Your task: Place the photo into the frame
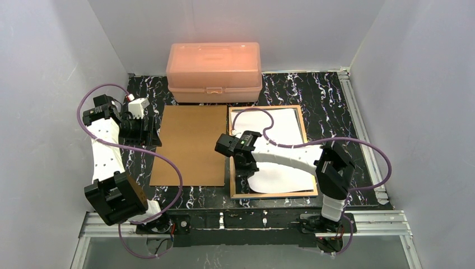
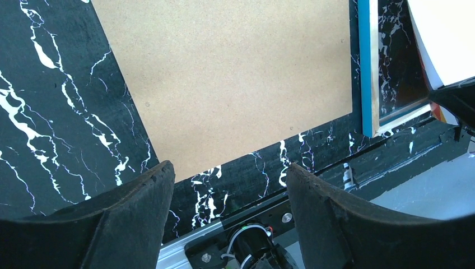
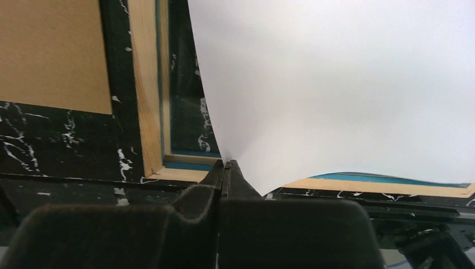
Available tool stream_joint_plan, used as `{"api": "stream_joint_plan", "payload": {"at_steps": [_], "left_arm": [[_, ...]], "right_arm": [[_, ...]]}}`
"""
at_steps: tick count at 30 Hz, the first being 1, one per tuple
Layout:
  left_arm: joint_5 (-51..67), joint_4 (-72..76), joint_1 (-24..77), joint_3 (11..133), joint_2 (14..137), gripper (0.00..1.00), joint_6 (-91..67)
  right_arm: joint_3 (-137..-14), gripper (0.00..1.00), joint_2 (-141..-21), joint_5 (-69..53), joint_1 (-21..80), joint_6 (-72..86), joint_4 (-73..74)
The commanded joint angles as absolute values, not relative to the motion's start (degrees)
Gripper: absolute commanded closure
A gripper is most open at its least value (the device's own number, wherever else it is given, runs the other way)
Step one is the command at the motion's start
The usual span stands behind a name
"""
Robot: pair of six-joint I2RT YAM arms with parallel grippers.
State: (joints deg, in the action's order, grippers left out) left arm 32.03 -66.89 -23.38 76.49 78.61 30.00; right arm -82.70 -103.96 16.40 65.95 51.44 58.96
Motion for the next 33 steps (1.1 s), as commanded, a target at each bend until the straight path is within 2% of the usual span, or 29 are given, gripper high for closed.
{"api": "stream_joint_plan", "payload": {"at_steps": [1,17,27,30,32,33], "left_arm": [[33.99,-67.84,-23.11,76.11,78.12,0.29,30.49],[34.72,-67.41,-23.09,74.82,77.61,0.3,31.08],[34.29,-67.4,-23.11,74.62,77.57,0.3,31.29],[34.11,-67.36,-23.09,74.69,77.6,0.29,31.29],[34.22,-67.41,-23.07,74.76,77.79,0.27,31.09],[34.27,-67.4,-23.11,74.87,77.91,0.26,30.8]], "right_arm": [[-83.28,0.99,-101.12,15.92,65.68,57.03,56.42],[-83.59,0.99,-100.53,20.15,65.1,58.08,57.87],[-82.68,0.98,-102.82,14.84,64.54,54.94,53.64],[-83.27,0.88,-103.73,13.74,64.59,54.06,54.31],[-82.78,0.65,-103.28,13.55,64.6,54.21,53.99],[-82.48,0.57,-103.09,13.33,64.54,54.3,53.15]]}}
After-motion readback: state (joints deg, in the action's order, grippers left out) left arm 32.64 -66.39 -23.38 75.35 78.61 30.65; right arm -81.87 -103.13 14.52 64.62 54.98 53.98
